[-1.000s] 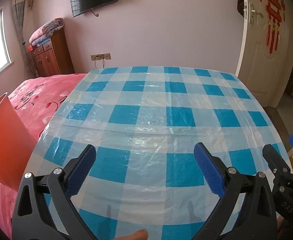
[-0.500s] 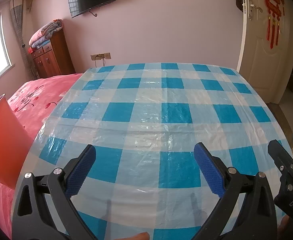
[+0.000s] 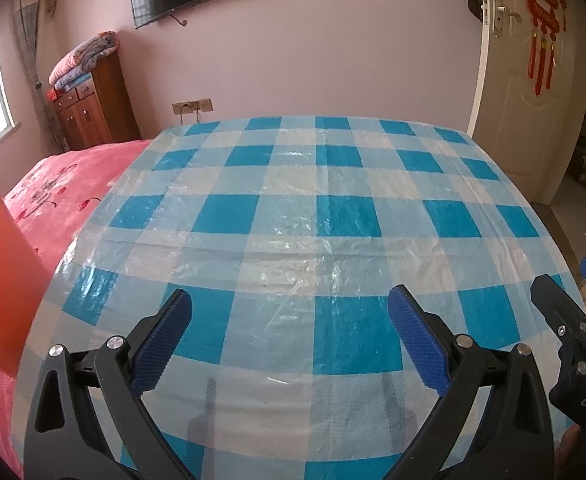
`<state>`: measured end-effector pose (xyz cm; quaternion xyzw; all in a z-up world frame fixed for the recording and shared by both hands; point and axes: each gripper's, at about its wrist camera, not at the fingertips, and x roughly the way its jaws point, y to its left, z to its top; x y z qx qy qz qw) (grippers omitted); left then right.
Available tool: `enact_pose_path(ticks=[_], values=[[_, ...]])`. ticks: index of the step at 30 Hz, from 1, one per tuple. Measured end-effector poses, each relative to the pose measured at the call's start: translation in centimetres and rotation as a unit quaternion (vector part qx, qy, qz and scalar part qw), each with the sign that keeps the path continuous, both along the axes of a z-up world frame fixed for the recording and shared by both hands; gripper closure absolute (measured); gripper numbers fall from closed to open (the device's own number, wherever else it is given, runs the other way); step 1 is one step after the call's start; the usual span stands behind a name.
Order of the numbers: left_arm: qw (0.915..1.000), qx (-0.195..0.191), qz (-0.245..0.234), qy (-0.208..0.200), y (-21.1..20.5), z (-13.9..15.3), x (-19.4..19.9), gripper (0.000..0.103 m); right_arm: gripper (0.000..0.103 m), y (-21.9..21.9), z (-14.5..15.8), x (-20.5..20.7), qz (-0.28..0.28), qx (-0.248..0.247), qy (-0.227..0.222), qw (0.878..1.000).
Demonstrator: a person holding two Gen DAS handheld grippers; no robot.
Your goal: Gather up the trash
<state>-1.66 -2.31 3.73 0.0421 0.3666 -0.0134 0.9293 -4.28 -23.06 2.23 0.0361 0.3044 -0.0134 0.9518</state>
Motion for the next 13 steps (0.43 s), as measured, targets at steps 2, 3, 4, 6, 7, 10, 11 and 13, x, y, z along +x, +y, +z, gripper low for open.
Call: enact_pose_path(ticks=[2, 3, 4, 6, 7, 10, 11, 13], values=[[0.9999, -0.003, -0.003, 0.009, 0.0, -0.4, 0.3, 0.004, 0.009, 0.0, -0.3, 0.3, 0.002, 0.002, 0.007, 1.0], [0.9998, -0.002, -0.002, 0.017, 0.1, -0.8, 0.6, 0.004, 0.009, 0.1, -0.5, 0.6, 0.004, 0.005, 0.015, 1.0], [0.9998, -0.001, -0.002, 0.022, 0.0, -1.0, 0.7, 0.004, 0.009, 0.1, -0.7, 1.0, 0.004, 0.007, 0.023, 1.0], [0.9993, 0.0, 0.0, 0.038, 0.1, -1.7, 1.4, 0.004, 0.009, 0.1, -1.0, 1.5, 0.005, 0.013, 0.036, 0.999], [0.999, -0.001, 0.001, 0.044, 0.1, -2.0, 1.6, 0.004, 0.009, 0.1, -1.2, 1.8, 0.006, 0.014, 0.045, 0.999], [0.9977, -0.009, 0.005, 0.067, 0.3, -2.6, 2.3, 0.004, 0.009, 0.3, -2.0, 2.8, 0.006, 0.011, 0.08, 0.997], [0.9972, -0.01, 0.008, 0.074, 0.4, -2.8, 2.7, 0.004, 0.009, 0.4, -2.3, 3.1, 0.006, 0.01, 0.093, 0.996], [0.9962, -0.009, 0.007, 0.086, 0.3, -3.1, 3.1, 0.004, 0.009, 0.7, -2.9, 3.7, 0.007, 0.005, 0.115, 0.993]])
